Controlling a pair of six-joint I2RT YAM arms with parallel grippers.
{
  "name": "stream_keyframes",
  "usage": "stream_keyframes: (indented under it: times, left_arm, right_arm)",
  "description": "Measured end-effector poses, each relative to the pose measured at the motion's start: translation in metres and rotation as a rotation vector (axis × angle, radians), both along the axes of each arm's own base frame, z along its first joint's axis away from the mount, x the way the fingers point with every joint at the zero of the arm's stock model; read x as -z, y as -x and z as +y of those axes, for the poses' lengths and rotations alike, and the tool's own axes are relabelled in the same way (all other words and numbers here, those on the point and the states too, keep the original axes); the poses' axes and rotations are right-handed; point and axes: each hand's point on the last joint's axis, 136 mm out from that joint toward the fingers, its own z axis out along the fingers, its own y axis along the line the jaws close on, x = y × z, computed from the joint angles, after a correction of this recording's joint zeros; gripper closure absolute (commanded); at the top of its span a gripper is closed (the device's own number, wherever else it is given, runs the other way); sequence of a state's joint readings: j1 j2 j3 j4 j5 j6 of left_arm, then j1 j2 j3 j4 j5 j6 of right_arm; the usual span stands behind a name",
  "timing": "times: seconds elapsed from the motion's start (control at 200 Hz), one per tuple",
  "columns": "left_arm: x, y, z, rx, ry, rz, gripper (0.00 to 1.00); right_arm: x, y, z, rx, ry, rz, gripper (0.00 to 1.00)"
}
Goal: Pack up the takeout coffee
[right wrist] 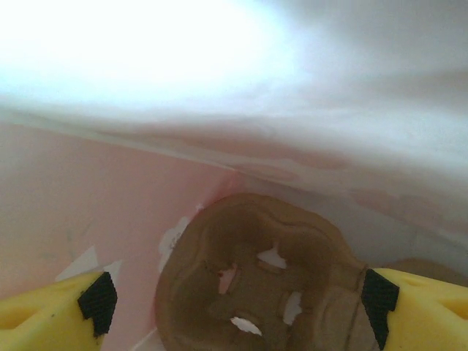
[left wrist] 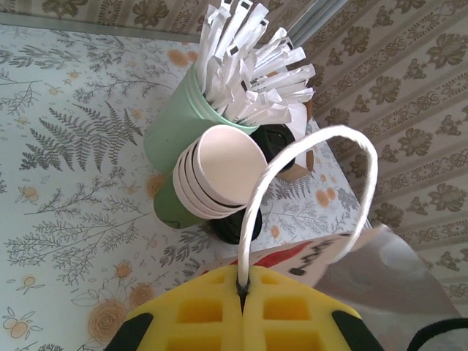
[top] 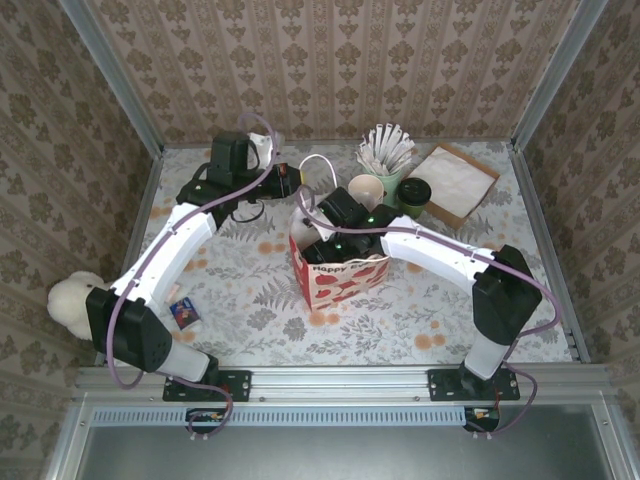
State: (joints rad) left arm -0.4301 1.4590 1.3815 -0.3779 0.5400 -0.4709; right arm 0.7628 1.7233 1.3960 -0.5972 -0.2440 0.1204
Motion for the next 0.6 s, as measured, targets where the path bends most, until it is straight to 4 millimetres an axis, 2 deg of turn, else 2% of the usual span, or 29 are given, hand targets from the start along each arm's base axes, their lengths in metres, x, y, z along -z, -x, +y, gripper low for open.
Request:
stream_keyframes:
  times: [0.245, 0.49, 0.545, 0.6]
  left_arm:
    - [-0.004, 0.006, -0.01, 0.088, 0.022, -0.031, 1.0]
    - [-0.004, 0.01, -0.012, 0.121, 0.023, -0.049, 1.0]
    - [-0.005, 0.011, -0.012, 0.128, 0.025, -0.05, 1.0]
    - [-0.005, 0.012, -0.013, 0.135, 0.025, -0.053, 1.0]
  right_arm:
    - [0.003, 0.018, 0.015, -0.322, -0.008, 0.011, 0.13]
    - [-0.004, 0.024, 0.01, -0.483, 0.052, -0.02, 0.13]
    - [-0.005, 0.026, 0.008, -0.506, 0.06, -0.023, 0.15]
    - [-0.004, 0.028, 0.006, -0.533, 0.07, -0.026, 0.24]
